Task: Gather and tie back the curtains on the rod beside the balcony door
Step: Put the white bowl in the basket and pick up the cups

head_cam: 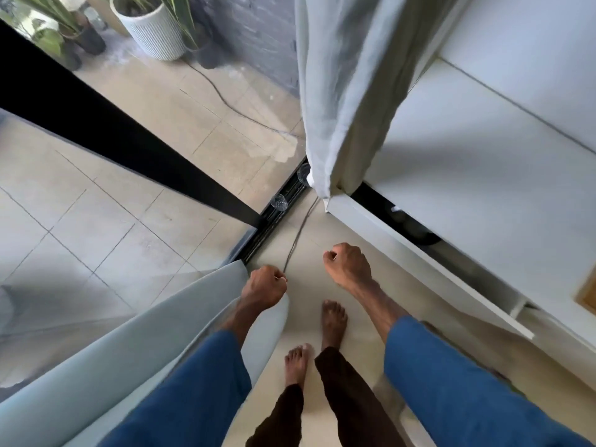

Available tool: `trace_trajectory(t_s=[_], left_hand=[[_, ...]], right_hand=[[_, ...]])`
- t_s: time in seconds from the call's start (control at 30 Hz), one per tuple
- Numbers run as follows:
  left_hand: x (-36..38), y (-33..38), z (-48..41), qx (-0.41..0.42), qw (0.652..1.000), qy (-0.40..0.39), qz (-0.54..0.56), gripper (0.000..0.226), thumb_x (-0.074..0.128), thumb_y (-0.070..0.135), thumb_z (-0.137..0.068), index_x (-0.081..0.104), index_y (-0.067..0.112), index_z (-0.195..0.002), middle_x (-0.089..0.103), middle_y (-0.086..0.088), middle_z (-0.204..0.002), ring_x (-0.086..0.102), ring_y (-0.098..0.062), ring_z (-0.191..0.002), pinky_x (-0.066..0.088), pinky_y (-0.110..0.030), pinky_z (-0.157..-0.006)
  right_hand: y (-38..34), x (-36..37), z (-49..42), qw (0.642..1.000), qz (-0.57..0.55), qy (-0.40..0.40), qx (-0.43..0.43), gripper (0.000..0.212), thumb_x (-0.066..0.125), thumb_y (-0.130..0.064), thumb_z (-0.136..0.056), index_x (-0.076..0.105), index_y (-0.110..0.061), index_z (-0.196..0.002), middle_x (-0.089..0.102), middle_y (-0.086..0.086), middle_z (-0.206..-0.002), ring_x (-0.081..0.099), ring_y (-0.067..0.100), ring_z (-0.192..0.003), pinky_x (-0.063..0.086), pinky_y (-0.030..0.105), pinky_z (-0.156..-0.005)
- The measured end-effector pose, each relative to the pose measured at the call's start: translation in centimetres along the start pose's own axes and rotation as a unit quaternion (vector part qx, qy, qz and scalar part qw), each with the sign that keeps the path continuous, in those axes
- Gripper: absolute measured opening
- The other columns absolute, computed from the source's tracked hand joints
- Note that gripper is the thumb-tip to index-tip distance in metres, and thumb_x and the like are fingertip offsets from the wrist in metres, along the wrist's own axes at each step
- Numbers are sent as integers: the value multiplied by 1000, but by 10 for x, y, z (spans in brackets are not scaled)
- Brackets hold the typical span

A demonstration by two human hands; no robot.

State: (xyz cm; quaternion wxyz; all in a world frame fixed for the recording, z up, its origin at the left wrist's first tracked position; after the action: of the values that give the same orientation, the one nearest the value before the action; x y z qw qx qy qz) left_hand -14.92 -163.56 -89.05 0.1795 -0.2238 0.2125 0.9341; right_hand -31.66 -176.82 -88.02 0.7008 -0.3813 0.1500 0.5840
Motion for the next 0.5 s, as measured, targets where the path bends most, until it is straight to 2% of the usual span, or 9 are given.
trace_trajectory(t_s=[0.1, 0.27, 0.33, 0.4, 0.5], left_hand=[[1, 0, -44, -11, 999, 23, -30, 27, 50, 31, -68, 73, 22, -78, 75, -5, -93, 69, -28, -93, 57, -43, -88], [1, -1, -89, -16, 998, 50, -34, 27, 55, 26, -74, 76, 15, -88, 74, -5, -99, 68, -28, -95, 58, -42, -85], [3, -6, -98, -21, 998, 52, -37, 26, 56, 23, -79, 75, 14, -94, 72, -8, -105, 67, -31, -99, 58, -41, -86], [7, -12, -103, -40, 997, 49, -40, 30, 55, 23, -83, 72, 14, -107, 67, -12, -116, 65, -34, -105, 55, -40, -87], [13, -26, -121, -61, 996, 56, -38, 32, 52, 19, -88, 66, 9, -114, 63, -15, -121, 63, -36, -107, 52, -38, -85]], right_hand=[[1, 20, -38, 998, 38, -43, -27, 25, 48, -29, -93, 45, -14, -73, 56, 9, -81, 53, 25, -73, 38, 29, -65], [1, 70, -91, 992, 30, -110, -46, 24, 54, -29, -88, 64, -8, -87, 72, 12, -95, 70, 31, -88, 44, 29, -66], [0, 90, -105, 990, 17, -134, -39, 25, 55, -24, -84, 71, -6, -88, 75, 10, -90, 71, 30, -84, 51, 30, -67], [3, 107, -115, 987, -7, -161, -25, 22, 54, -19, -78, 73, -7, -80, 76, 6, -76, 73, 29, -74, 60, 36, -65], [3, 134, -137, 983, -23, -181, -15, 19, 57, -18, -77, 74, -10, -74, 76, 2, -67, 75, 28, -69, 62, 39, -63]])
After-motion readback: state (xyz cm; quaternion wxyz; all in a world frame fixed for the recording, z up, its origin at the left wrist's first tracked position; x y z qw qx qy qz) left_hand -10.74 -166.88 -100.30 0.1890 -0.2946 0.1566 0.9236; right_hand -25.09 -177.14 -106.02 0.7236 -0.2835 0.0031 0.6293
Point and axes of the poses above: each hand's wrist, its own z-axis away from the middle knuckle, its own x-axis out of the palm, y = z × x, the point moved 6 cm from there along -z, towards the middle knuckle
